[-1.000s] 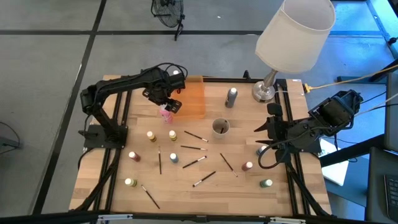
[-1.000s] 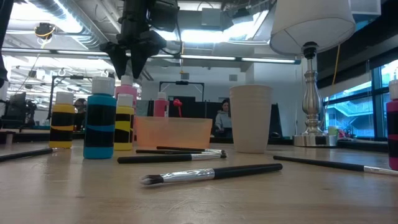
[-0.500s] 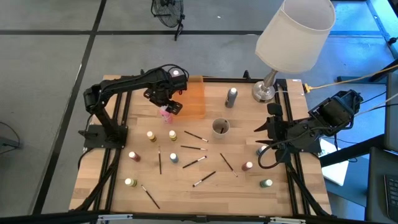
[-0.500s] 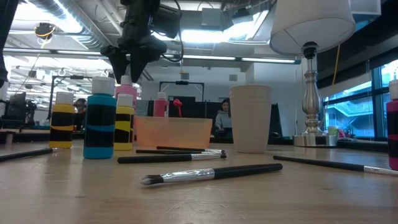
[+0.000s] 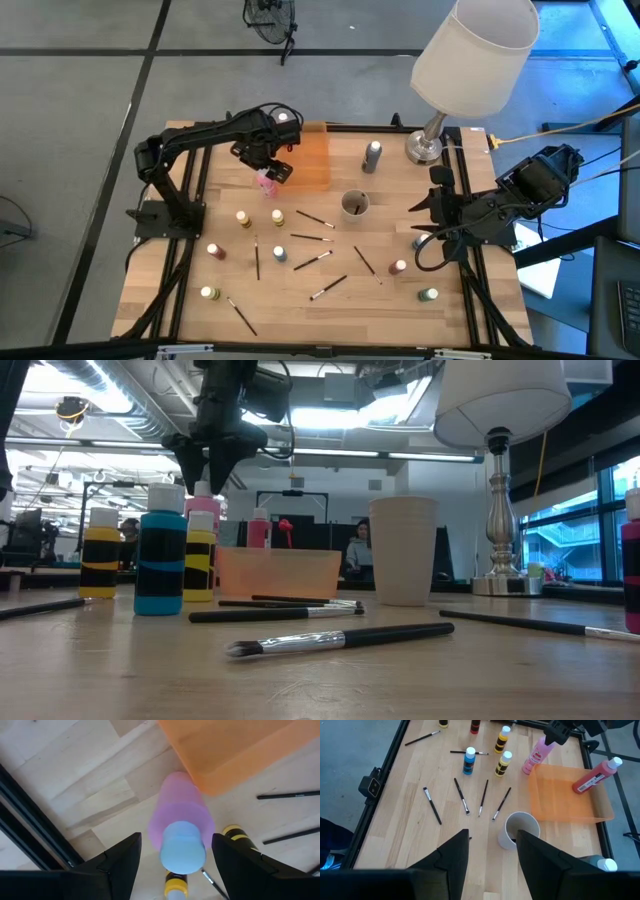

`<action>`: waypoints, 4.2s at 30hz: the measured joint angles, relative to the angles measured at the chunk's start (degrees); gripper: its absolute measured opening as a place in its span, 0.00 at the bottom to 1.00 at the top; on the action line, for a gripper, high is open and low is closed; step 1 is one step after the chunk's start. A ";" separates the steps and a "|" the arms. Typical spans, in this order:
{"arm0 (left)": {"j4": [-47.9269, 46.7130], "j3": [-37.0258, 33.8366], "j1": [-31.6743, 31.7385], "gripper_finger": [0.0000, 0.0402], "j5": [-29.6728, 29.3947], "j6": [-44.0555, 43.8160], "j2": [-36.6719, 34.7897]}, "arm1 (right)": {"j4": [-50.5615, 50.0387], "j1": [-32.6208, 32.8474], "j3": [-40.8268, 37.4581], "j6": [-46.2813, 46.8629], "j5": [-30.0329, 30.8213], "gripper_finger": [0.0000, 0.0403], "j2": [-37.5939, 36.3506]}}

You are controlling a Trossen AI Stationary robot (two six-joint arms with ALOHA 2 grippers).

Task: Pick & Place Paint Supplies
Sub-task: Put the large pink paint bottle into the orange bin

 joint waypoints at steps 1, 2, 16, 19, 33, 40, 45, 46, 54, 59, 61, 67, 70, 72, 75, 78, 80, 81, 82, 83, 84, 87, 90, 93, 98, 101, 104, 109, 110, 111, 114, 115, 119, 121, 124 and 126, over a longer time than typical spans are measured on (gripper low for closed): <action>0.06 0.00 0.00 0.60 0.02 0.00 0.00 | -0.01 0.00 0.00 0.00 0.00 0.42 0.00; 0.10 0.00 0.00 0.60 0.02 0.00 0.00 | -0.01 0.00 0.00 0.00 0.00 0.42 0.00; 0.45 0.00 -0.02 0.60 0.17 -0.57 0.00 | -0.02 0.00 0.00 0.00 0.00 0.42 0.00; 1.00 0.00 -0.02 0.60 0.17 -0.57 0.00 | -0.02 0.00 0.00 0.00 -0.02 0.42 0.00; 1.19 0.00 -0.02 0.60 0.17 -1.60 0.00 | -0.02 0.00 0.00 -0.02 -0.02 0.42 0.02; -0.10 0.00 -0.02 0.60 0.56 -1.57 0.00 | -0.04 0.00 0.00 -0.02 -0.02 0.42 0.02; -0.21 0.00 -0.02 0.60 0.54 -1.64 0.00 | -0.04 0.00 0.00 -0.02 -0.02 0.42 0.02; -0.19 0.00 -0.02 0.60 0.54 -1.64 0.00 | -0.04 0.00 0.00 -0.02 -0.02 0.42 0.02; -0.14 -0.01 -0.02 0.60 0.50 -1.66 0.00 | -0.03 0.00 0.00 -0.02 -0.04 0.42 0.02; -0.09 -0.02 -0.02 0.60 0.46 -1.69 0.00 | 0.00 0.00 0.00 -0.02 -0.04 0.42 0.02; -0.07 -0.02 -0.02 0.60 0.44 -2.03 0.00 | 0.05 0.00 0.00 -0.02 -0.04 0.42 0.02; 0.06 -0.02 -0.02 0.59 0.43 -2.08 0.00 | 0.22 0.00 0.00 -0.02 -0.04 0.42 0.02; 0.19 -0.02 -0.02 0.57 0.43 -2.08 0.00 | 0.22 0.00 0.00 -0.02 -0.04 0.42 0.02; 0.21 -0.02 -0.02 0.54 0.43 -2.08 0.00 | 0.22 0.00 0.00 -0.02 -0.04 0.42 0.02; 0.36 -0.02 -0.02 0.50 0.43 -2.03 0.00 | 0.22 0.00 0.00 -0.02 -0.04 0.42 0.02; 0.34 -0.04 -0.02 0.47 0.50 -2.05 0.00 | 0.24 0.00 0.00 -0.02 -0.04 0.42 0.02; 1.18 -0.90 -0.02 0.45 1.51 -2.05 0.00 | 0.24 0.00 0.00 -0.02 -0.04 0.42 0.02; 1.88 -1.68 -0.02 0.45 2.33 -1.97 0.01 | 0.27 0.00 0.00 -0.02 -0.04 0.42 0.02; 2.04 -2.24 -0.02 0.44 2.64 -1.69 0.04 | 0.27 0.00 0.00 -0.02 -0.04 0.42 0.02; 2.45 -2.94 -0.03 0.44 2.69 -1.60 -0.27 | 0.27 0.00 0.00 -0.02 -0.04 0.42 0.02; 2.68 -3.61 -0.02 0.44 2.73 -1.59 -0.37 | 0.27 0.00 0.02 -0.02 -0.04 0.42 0.02; 3.47 -4.62 -0.05 0.44 1.67 -1.57 -0.35 | 0.27 0.00 0.00 -0.02 0.05 0.42 0.04; 3.56 -4.30 -0.07 0.44 1.56 -1.58 -0.41 | 0.31 -0.25 0.00 -0.54 0.72 0.42 0.04; 3.55 -3.77 -0.07 0.44 1.56 -1.54 -0.44 | 0.53 -0.76 0.00 -0.85 0.90 0.42 0.04; 3.55 -3.76 -0.04 0.40 1.55 -1.49 -0.38 | 0.55 -1.16 0.00 -1.07 0.87 0.42 0.04; 3.64 -3.76 -0.04 0.34 1.57 -1.14 -0.38 | 0.55 -1.16 0.00 -1.07 0.87 0.42 0.04; 3.66 -3.78 -0.02 0.29 1.73 -0.32 -0.37 | 0.55 -1.16 0.00 -1.07 0.89 0.42 0.04; 3.66 -3.78 -0.02 0.29 2.50 1.11 -0.33 | 0.55 -1.15 0.00 -1.07 0.90 0.42 0.04; 3.66 -3.80 0.00 0.29 2.75 2.06 -0.33 | 0.60 -1.14 0.00 -1.07 0.90 0.42 0.04; 3.56 -3.80 0.02 0.29 2.82 2.63 -0.31 | 0.66 -1.14 0.00 -1.07 0.90 0.42 0.04; 2.44 -3.82 0.00 0.29 2.82 3.05 -0.70 | 0.79 -1.14 0.00 -1.07 0.90 0.42 0.04; 2.33 -3.82 0.00 0.29 2.82 3.06 -0.94 | 0.88 -1.14 0.00 -1.07 0.87 0.42 0.04; 0.06 -2.95 -0.17 0.29 1.77 2.28 -1.83 | 1.07 -1.14 0.00 -1.07 0.88 0.42 0.04; -1.86 -1.74 -0.20 0.29 1.39 2.17 -2.77 | 1.53 -1.14 0.00 -1.28 0.89 0.42 0.04; -4.75 0.30 -0.33 0.29 0.44 2.14 -3.37 | 1.95 -1.14 0.00 -1.66 0.88 0.42 0.04; -6.36 1.71 -0.84 0.29 -0.07 1.90 -3.37 | 2.01 -1.14 0.00 -1.70 0.87 0.42 0.04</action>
